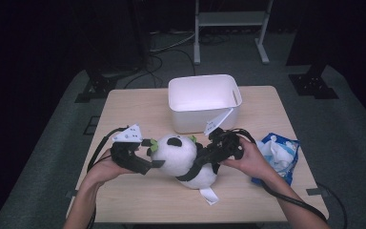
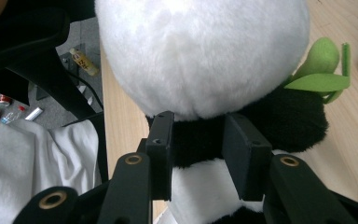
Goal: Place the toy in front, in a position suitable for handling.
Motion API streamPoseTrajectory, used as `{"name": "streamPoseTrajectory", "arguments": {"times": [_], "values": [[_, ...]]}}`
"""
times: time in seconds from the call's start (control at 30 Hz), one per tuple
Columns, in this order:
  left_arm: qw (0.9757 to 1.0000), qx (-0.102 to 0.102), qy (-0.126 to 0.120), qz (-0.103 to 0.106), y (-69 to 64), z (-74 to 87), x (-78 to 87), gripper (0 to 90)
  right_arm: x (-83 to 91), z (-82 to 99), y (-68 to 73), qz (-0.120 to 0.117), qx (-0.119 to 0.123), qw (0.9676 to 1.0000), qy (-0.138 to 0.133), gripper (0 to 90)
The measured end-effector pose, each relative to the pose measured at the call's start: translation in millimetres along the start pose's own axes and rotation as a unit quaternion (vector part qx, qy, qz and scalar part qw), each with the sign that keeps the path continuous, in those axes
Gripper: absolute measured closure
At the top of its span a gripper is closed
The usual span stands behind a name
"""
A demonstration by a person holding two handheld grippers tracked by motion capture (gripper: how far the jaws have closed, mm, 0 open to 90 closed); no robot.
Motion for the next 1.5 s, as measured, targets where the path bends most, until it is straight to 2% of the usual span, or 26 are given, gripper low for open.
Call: {"name": "streamPoseTrajectory", "arguments": {"times": [0.13,0.33,0.4,0.63,0.93,1.1,1.2,1.33,1.5], "values": [[1.0,-0.005,0.008,-0.003,0.7,3.9,-1.9,21.4,-3.1,-2.3,3.0,-0.004,0.002,1.0,0.006,62.6],[1.0,0.0,0.0,0.0,1.3,5.8,-8.8,21.5,-2.9,-1.3,6.3,0.007,0.009,0.9996,0.024,62.6],[1.0,-0.004,0.001,0.0,1.4,6.3,-10.7,21.5,-2.9,0.3,6.3,0.011,0.009,0.9994,0.031,62.8],[1.0,-0.002,0.009,-0.001,4.0,14.1,-11.3,21.9,-6.5,0.2,8.9,0.011,0.011,0.9993,0.034,63.6],[0.9997,0.026,0.003,0.001,11.8,30.6,-15.5,22.4,-14.6,-5.6,14.3,0.008,0.02,0.9989,0.041,64.2],[0.9996,0.027,0.003,0.003,12.8,33.5,-20.7,22.4,-15.1,-6.2,15.3,0.012,0.022,0.9983,0.053,64.2],[0.9996,0.028,0.006,0.006,12.5,34.1,-25.7,22.4,-14.4,-5.5,15.1,0.016,0.021,0.9979,0.06,64.2],[0.9994,0.023,0.024,0.009,11.8,37.1,-36.3,22.3,-12.4,-2.8,14.6,0.019,0.02,0.9974,0.067,64.8],[0.9984,0.027,0.045,0.022,10.5,40.6,-61.6,22.3,-9.8,4.3,13.0,0.021,0.014,0.9969,0.075,65.6]]}}
Point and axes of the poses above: each handheld gripper's, and its own axes: x roughly backward along the jaws, z roughly out of its underside, y roughly to its left, the point moved 9 cm from there along -x, roughly forward along the jaws, and after that the axes turned 7 degrees about y, right-handed, at the moved point
